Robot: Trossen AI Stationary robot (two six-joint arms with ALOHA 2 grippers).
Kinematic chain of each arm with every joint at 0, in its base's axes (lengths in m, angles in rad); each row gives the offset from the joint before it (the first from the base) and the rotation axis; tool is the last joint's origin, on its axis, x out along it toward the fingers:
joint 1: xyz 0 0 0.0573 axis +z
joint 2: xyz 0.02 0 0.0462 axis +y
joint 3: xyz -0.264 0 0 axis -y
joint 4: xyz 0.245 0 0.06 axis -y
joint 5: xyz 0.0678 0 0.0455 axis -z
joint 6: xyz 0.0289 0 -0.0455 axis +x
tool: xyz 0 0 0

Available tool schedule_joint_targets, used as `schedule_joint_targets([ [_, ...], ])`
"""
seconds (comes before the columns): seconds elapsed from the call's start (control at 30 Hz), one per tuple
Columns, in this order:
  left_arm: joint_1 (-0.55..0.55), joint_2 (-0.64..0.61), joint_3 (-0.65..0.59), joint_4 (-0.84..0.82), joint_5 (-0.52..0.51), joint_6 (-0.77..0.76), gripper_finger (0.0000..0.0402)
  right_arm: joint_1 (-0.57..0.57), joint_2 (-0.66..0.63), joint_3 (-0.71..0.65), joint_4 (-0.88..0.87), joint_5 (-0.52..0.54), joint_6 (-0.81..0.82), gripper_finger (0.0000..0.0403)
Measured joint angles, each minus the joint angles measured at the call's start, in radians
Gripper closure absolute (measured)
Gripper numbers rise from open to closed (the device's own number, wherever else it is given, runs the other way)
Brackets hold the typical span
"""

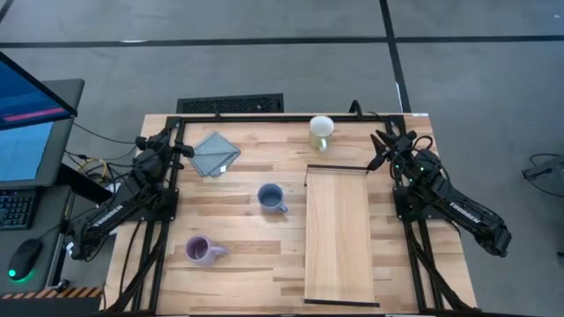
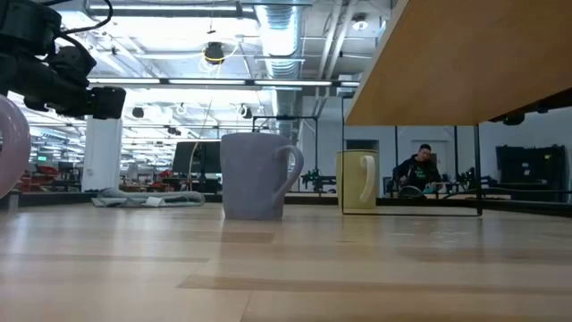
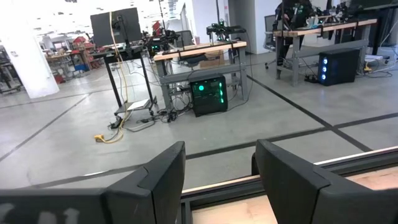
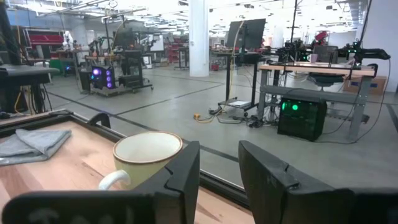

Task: Stack small to large cups/mugs on shelf

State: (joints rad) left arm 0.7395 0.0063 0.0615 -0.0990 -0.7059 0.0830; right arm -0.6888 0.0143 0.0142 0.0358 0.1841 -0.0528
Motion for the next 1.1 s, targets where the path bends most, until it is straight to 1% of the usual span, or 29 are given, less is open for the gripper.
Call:
schedule_joint_targets([
  [1.1, 0.0, 0.0, 0.0, 0.0, 0.0, 0.0, 0.0212, -0.007, 0.0, 0.0, -0.002, 0.0, 0.0, 0.0269],
])
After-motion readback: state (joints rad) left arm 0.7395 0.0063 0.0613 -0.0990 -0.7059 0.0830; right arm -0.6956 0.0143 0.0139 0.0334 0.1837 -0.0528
